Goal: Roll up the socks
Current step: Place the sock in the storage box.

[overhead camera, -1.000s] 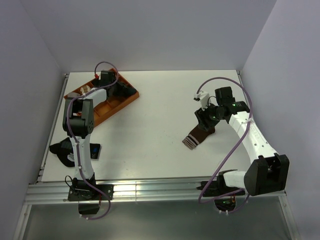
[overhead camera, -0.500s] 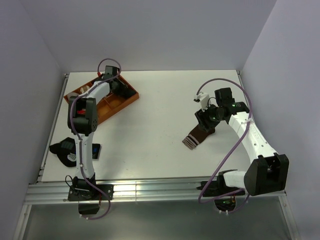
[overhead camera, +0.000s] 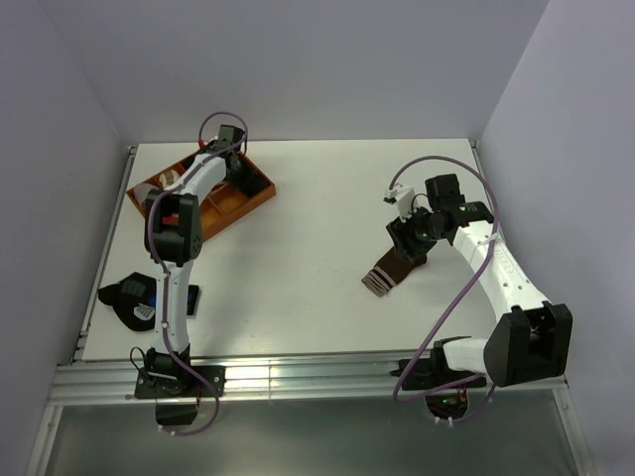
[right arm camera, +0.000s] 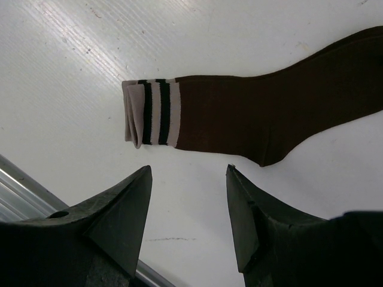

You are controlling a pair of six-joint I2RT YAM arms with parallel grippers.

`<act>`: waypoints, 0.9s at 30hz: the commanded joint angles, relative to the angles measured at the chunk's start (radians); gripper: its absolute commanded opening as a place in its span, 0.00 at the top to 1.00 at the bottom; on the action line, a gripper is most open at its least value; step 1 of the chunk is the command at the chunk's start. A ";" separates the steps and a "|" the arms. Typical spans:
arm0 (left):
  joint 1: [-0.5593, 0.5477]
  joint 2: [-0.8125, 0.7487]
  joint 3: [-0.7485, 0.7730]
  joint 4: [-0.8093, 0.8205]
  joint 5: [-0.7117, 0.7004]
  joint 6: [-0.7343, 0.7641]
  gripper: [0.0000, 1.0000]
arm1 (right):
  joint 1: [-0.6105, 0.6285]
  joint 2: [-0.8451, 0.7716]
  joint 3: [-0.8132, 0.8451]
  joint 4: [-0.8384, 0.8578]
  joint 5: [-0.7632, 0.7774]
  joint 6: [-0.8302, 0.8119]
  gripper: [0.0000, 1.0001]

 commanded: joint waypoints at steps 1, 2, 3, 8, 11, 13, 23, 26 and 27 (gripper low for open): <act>-0.009 0.010 -0.042 -0.083 -0.067 0.026 0.74 | -0.006 0.010 0.004 -0.010 0.006 -0.011 0.40; -0.009 0.001 -0.056 -0.075 -0.073 0.022 0.72 | -0.008 0.010 0.004 -0.009 0.006 -0.011 0.40; -0.009 -0.020 -0.063 -0.066 -0.084 0.022 0.71 | -0.008 0.011 0.004 -0.009 0.007 -0.009 0.40; -0.009 -0.059 -0.056 -0.054 -0.095 0.034 0.62 | -0.009 0.014 0.009 -0.012 0.006 -0.009 0.40; -0.011 -0.067 -0.030 -0.069 -0.109 0.043 0.57 | -0.009 0.017 0.012 -0.015 0.003 -0.009 0.40; -0.012 -0.080 -0.027 -0.077 -0.124 0.045 0.53 | -0.009 0.020 0.013 -0.016 -0.002 -0.011 0.40; -0.015 -0.152 -0.082 -0.014 -0.103 0.052 0.47 | -0.008 0.042 0.018 -0.019 -0.014 -0.006 0.40; -0.020 -0.178 -0.090 0.015 -0.077 0.066 0.46 | -0.008 0.043 0.017 -0.013 -0.011 -0.005 0.40; -0.023 -0.192 -0.087 0.018 -0.078 0.066 0.46 | -0.009 0.043 0.013 -0.012 -0.010 -0.003 0.40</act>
